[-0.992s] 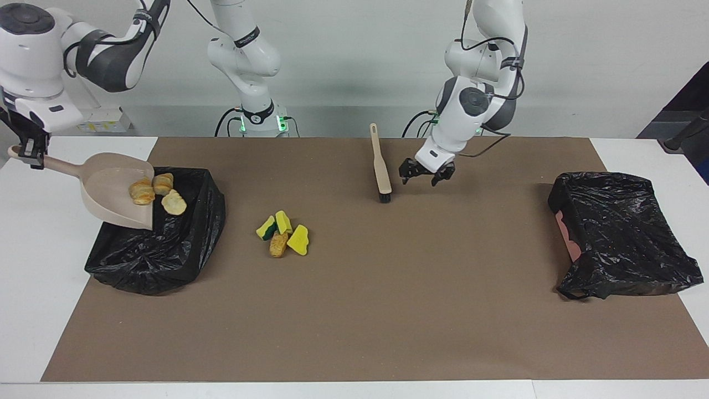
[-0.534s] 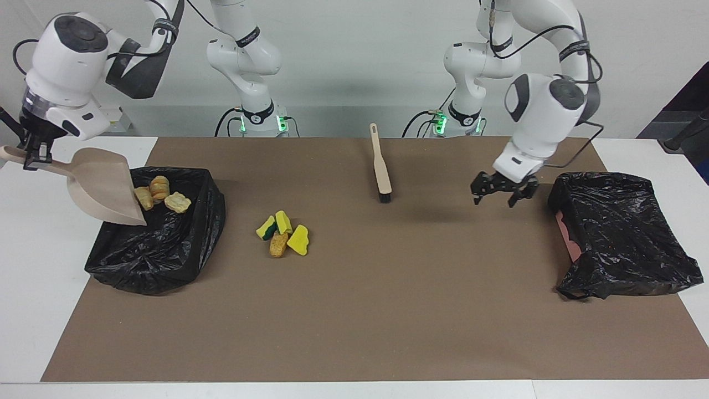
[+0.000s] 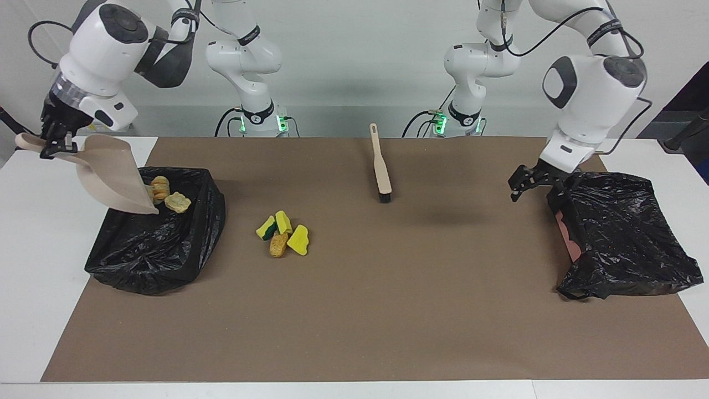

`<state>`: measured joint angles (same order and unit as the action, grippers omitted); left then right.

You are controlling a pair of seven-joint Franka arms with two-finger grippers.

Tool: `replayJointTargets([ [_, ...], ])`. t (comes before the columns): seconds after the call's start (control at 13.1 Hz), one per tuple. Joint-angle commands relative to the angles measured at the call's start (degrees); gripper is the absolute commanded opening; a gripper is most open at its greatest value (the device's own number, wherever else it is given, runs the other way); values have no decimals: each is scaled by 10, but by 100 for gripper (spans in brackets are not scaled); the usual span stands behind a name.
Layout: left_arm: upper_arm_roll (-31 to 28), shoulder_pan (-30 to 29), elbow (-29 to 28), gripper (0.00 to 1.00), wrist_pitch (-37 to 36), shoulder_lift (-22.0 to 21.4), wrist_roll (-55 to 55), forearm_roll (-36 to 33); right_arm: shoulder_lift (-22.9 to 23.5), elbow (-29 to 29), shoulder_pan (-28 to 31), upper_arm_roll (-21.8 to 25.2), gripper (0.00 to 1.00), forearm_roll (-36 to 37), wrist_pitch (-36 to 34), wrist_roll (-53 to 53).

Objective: Sweep and dump trash in bin
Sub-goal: 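Tip the dustpan over the black bag with the right gripper, then bring the emptied dustpan back toward the table center with the right gripper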

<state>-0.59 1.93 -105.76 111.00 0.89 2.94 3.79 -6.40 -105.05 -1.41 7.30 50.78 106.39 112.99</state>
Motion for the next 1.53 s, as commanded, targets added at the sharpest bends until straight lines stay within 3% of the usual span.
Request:
replayJointTargets([
  [0.0, 7, -37, 41, 100, -31, 26, 27, -8, -22, -9, -38, -6, 0, 15, -72, -64],
  [0.46, 7, -29, 146, 100, -179, 31, -8, -12, -31, -4, -45, -47, 0, -43, -123, -228],
  [0.84, 12, -27, 144, 100, -221, -6, -6, -30, -31, -3, -46, -71, 0, -178, -123, -418],
  [0.99, 13, -25, 116, 100, -217, -24, -2, -30, -30, -1, -45, -92, 0, -213, -117, -489],
  [1.22, 14, -25, 110, 100, -218, -28, -1, -29, -27, 6, -45, -124, 0, -306, -115, -662],
  [1.45, 14, -25, 120, 100, -233, -30, 15, -31, 4, 29, -72, -162, 0, -333, -116, -842],
])
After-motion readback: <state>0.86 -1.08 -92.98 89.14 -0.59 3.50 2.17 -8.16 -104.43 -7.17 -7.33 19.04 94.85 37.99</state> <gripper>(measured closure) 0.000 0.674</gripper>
